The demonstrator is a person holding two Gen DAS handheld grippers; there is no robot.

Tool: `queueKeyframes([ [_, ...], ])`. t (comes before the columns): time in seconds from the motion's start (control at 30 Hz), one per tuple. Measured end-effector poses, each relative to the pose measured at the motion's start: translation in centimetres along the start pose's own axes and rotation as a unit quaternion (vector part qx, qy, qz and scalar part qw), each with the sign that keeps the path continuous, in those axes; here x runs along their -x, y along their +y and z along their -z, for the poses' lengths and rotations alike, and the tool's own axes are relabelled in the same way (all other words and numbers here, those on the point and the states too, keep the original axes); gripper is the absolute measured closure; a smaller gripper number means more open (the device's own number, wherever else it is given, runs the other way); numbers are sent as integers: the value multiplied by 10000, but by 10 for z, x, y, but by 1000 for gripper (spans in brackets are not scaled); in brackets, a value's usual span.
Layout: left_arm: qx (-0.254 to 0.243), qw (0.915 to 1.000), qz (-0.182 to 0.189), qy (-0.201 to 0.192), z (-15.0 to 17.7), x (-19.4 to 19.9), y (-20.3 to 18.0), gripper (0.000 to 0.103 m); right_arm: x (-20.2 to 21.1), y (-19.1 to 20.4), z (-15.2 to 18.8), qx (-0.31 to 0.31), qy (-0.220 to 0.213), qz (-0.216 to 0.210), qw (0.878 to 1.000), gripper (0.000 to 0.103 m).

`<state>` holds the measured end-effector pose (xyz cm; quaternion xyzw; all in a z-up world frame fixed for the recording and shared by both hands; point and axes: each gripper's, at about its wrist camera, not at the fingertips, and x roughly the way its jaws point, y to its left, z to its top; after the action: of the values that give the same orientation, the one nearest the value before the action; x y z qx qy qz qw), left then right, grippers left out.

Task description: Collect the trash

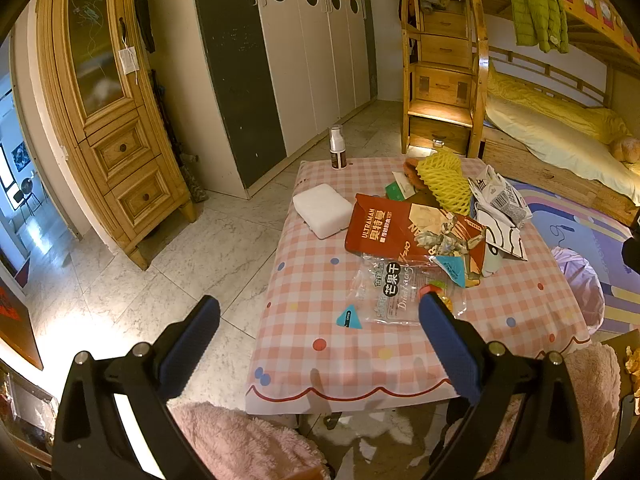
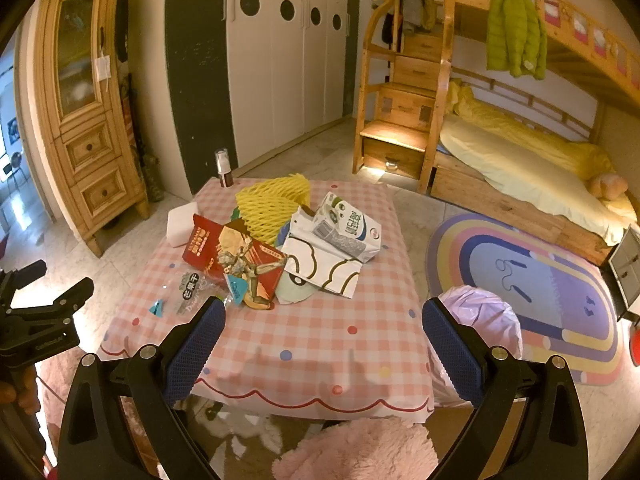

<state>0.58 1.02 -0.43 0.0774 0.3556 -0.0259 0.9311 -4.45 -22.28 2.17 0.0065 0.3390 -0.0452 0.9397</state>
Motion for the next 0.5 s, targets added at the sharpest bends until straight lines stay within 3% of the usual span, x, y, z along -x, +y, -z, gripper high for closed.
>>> queueKeyframes([
  [0.4,6,10000,-17,2,0,0,0,7,0,2,-1,0,-1,12,10000,6],
  [0.5,71,9998,-175,56,6,-3,4,7,-3,3,1,1,11,-13,10000,6],
])
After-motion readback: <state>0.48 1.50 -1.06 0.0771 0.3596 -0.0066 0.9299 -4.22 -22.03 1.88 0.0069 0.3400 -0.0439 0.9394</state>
